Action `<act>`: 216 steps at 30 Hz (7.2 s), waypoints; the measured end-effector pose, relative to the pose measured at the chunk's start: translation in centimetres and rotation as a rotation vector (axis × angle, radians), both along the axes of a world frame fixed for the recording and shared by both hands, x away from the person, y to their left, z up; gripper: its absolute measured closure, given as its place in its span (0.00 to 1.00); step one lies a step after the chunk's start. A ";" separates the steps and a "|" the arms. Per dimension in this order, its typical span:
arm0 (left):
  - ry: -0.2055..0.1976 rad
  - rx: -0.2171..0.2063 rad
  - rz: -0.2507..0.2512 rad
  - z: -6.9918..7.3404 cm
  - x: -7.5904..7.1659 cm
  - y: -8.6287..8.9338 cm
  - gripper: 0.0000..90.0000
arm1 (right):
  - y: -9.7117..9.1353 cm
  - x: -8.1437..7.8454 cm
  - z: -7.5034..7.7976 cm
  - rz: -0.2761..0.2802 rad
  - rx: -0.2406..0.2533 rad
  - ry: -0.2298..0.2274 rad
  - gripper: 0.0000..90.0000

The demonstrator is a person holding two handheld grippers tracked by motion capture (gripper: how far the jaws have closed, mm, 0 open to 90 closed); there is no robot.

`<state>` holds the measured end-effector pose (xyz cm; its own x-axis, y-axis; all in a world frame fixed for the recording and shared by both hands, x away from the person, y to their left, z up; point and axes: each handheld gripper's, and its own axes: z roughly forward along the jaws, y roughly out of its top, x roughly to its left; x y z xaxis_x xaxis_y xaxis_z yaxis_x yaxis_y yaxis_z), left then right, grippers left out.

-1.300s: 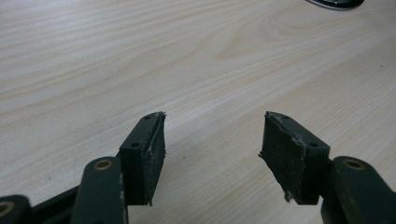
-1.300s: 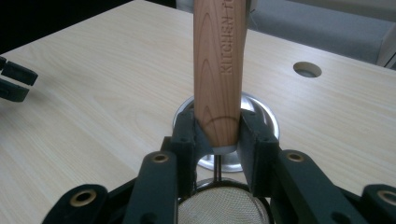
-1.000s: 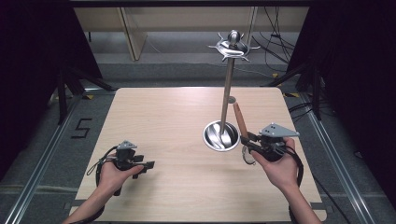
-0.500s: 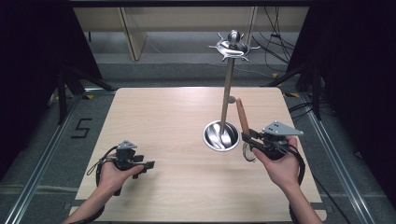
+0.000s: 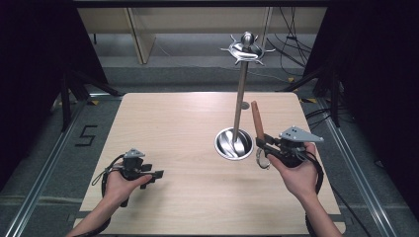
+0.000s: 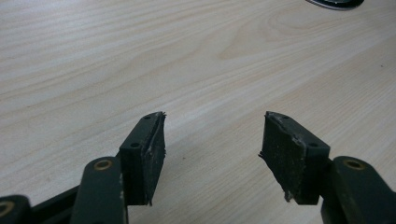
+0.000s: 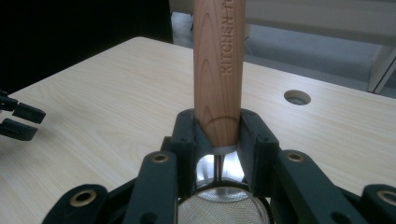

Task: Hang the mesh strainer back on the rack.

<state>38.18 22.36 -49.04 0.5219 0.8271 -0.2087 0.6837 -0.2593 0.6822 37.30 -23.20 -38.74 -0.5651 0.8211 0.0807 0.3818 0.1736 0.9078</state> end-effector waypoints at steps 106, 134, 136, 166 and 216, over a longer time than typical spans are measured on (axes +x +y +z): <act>-0.017 -0.026 0.002 0.2 0.0 0.0 0.42 | -0.6 0.4 5.9 -0.038 0.103 -0.167 0.78; -0.014 -0.035 -0.010 0.2 0.1 0.0 0.42 | -0.3 0.5 7.4 -0.045 0.136 -0.199 0.78; -0.014 -0.034 -0.011 0.2 0.0 0.1 0.42 | -0.3 0.6 7.5 -0.039 0.133 -0.211 0.78; -0.014 -0.039 -0.012 0.2 0.1 0.1 0.42 | 0.5 1.1 8.2 -0.037 0.155 -0.225 0.78; -0.018 -0.041 -0.008 0.2 0.0 0.1 0.42 | 1.8 2.2 8.2 -0.061 0.146 -0.208 0.78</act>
<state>38.20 22.44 -48.81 0.5326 0.8137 -0.2328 0.6690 -0.2362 0.7048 39.55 -21.39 -30.55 -0.5320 0.8421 0.0882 0.1902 0.0174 0.9816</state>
